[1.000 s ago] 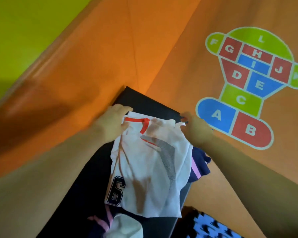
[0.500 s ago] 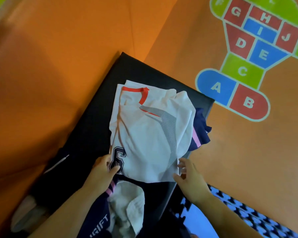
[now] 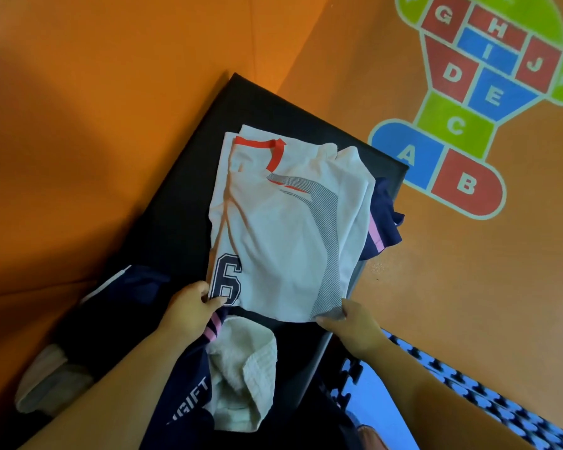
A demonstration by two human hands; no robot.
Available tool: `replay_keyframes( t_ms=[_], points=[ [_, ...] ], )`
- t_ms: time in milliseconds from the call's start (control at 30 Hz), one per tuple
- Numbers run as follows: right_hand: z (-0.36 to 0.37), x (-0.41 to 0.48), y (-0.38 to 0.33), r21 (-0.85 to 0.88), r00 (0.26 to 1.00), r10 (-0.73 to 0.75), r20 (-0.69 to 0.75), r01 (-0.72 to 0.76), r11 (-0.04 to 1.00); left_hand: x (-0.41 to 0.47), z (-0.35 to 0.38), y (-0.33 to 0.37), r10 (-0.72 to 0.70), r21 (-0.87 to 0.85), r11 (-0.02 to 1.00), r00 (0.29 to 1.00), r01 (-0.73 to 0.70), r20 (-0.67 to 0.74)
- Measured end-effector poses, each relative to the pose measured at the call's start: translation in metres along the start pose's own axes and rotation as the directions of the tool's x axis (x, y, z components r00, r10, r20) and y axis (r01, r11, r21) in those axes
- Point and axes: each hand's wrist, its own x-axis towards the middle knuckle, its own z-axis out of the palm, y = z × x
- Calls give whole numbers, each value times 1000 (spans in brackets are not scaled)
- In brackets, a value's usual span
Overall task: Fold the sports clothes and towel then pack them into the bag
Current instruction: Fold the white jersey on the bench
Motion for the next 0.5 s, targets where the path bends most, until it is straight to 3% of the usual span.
replay_keyframes(
  t_ms=[233,500],
  points=[
    [-14,-42,-18,147,991,-120,-56,127,981,-38,-31,7,94,-238,967,995,-94,-12],
    [-49,-87,-85,175,936,-260,-237,305,936,-85,-90,64,226,-217,944,966,-249,-122]
  ],
)
